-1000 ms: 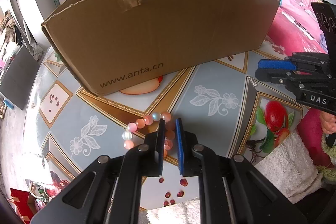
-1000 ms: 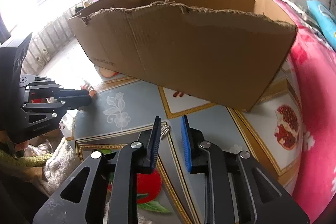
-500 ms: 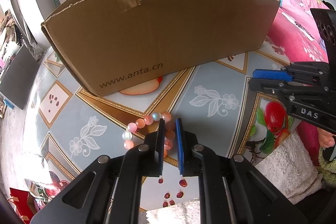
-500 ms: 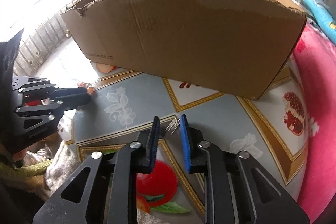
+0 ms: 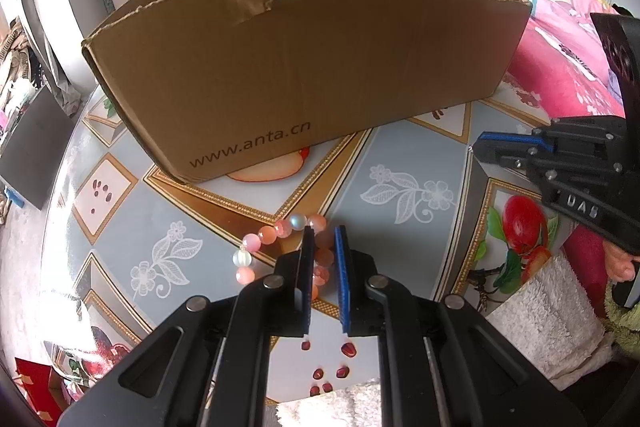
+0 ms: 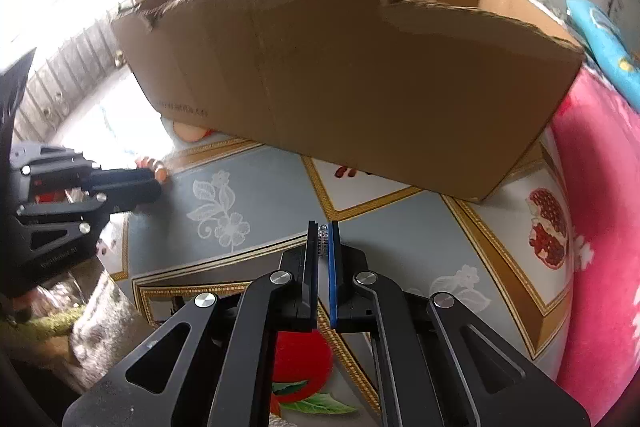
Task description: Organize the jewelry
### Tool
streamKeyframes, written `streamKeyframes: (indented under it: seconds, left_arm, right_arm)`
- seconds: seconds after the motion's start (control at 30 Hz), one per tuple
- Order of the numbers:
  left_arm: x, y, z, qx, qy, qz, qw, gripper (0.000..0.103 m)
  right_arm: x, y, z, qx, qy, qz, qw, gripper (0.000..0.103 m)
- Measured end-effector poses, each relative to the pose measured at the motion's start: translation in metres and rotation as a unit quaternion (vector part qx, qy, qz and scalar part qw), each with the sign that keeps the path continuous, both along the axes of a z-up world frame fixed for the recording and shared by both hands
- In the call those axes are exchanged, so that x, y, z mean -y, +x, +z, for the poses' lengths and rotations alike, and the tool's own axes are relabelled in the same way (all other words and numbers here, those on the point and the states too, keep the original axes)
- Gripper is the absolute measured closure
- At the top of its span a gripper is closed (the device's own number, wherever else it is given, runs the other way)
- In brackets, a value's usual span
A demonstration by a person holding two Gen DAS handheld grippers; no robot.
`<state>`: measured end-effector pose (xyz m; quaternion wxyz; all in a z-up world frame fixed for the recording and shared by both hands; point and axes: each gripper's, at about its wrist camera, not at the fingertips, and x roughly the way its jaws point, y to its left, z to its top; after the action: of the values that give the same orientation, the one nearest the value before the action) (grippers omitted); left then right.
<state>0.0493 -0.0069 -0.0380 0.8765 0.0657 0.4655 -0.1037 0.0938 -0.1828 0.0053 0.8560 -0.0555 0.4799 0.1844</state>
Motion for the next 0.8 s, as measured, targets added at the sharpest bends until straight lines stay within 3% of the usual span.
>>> streamKeyframes:
  seconds: [0.23,0.37,0.6,0.8]
  left_arm:
    - [-0.005,-0.004,0.006,0.011,-0.007,0.012,0.9998,0.094]
    - [-0.021,-0.01,0.024,0.032,-0.031,0.024,0.9987,0.094]
    - [-0.071,-0.021,0.065,0.053,-0.14,0.047,0.9876,0.094]
    - [-0.082,-0.026,0.102,0.068,-0.207,0.026,0.9755,0.094]
  right_arm:
    - [0.013,0.002,0.015,0.014,0.022,-0.014,1.0,0.101]
    - [0.018,0.002,0.03,0.027,0.038,-0.019,0.999,0.101]
    - [0.029,0.001,0.072,0.071,0.076,-0.017,0.994,0.101]
    - [0.034,0.011,0.108,0.1,0.109,-0.01,0.989,0.101]
